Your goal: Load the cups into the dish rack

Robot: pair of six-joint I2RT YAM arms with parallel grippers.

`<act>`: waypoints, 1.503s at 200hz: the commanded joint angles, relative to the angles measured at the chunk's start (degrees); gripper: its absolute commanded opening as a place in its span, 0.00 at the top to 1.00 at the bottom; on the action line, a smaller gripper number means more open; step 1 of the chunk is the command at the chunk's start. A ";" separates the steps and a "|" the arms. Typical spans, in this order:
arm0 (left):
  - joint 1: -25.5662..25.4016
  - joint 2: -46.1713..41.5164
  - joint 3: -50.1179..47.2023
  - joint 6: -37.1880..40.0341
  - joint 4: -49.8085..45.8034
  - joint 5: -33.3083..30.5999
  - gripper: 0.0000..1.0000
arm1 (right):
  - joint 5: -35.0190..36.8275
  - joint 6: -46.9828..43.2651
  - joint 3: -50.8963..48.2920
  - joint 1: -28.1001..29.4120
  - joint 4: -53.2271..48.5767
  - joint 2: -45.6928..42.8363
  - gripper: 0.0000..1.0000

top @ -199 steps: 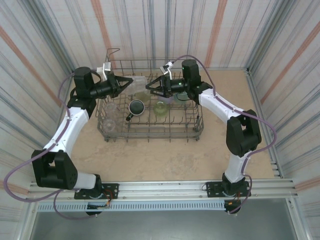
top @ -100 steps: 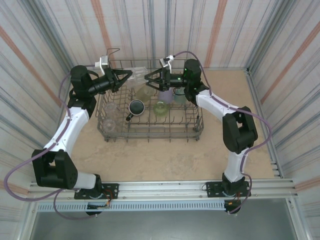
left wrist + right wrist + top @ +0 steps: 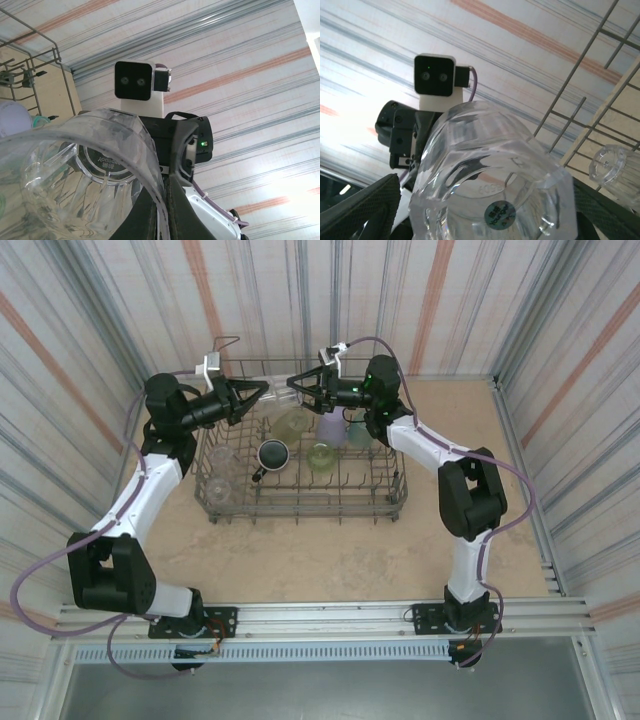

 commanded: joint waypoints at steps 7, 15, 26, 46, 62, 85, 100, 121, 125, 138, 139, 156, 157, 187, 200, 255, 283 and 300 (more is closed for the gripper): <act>-0.35 -0.07 0.00 0.11 1.02 1.08 1.00 | 0.02 0.82 2.27 0.92 2.95 0.25 0.24; -0.40 0.10 0.11 0.11 0.91 1.14 1.00 | -0.01 0.88 2.26 1.05 2.95 0.24 0.28; -0.35 0.23 0.32 0.20 0.45 1.24 1.00 | 0.06 0.82 2.34 1.23 3.06 0.21 0.33; -0.36 0.19 0.25 0.75 -0.76 1.25 0.92 | 0.24 0.74 2.65 1.54 2.97 0.32 0.48; -0.31 -0.27 0.31 2.00 -2.58 0.96 0.84 | 0.45 0.42 2.94 1.56 2.60 0.39 0.55; 0.56 -1.84 0.99 5.66 -8.49 -0.06 0.53 | 1.28 -2.35 3.27 1.63 -0.87 0.04 0.57; 2.06 -3.69 1.47 8.77 -13.70 -1.17 0.34 | 2.22 -6.83 4.18 1.79 -6.70 -0.54 0.59; 4.52 -6.85 3.44 15.35 -23.98 -3.53 0.19 | 4.33 -18.63 8.01 2.78 -21.52 -0.90 0.59; 4.89 -7.45 3.93 16.62 -26.04 -4.08 0.17 | 5.09 -21.06 9.32 3.06 -25.55 -0.90 0.59; 6.36 -9.32 5.47 20.34 -32.40 -5.67 0.07 | 8.18 -30.25 14.20 4.16 -38.38 -0.01 0.59; 6.43 -9.42 5.58 20.60 -32.85 -5.72 0.06 | 8.48 -30.90 14.60 4.26 -39.12 0.12 0.59; 7.68 -11.52 7.36 24.68 -39.56 -7.57 0.01 | 11.95 -37.62 21.20 5.75 -49.45 2.38 0.59; 7.75 -11.62 7.40 24.92 -39.86 -7.77 0.01 | 12.12 -37.83 21.48 5.80 -49.88 2.55 0.59; 8.85 -14.05 10.56 31.83 -50.61 -12.45 0.01 | 17.42 -44.30 30.53 7.91 -60.17 7.19 0.59; 9.41 -14.91 11.70 34.43 -54.38 -13.94 0.01 | 20.82 -47.56 35.49 8.99 -65.35 9.69 0.59; 12.06 -19.22 14.89 42.48 -65.47 -23.05 0.01 | 32.52 -55.17 54.76 12.91 -80.71 21.02 0.60; 12.42 -19.67 16.33 46.34 -69.68 -27.19 0.01 | 36.67 -56.03 55.51 14.36 -79.97 22.75 0.60; 12.72 -19.88 15.97 47.53 -70.66 -28.72 0.01 | 39.19 -56.73 56.20 15.31 -79.92 23.88 0.60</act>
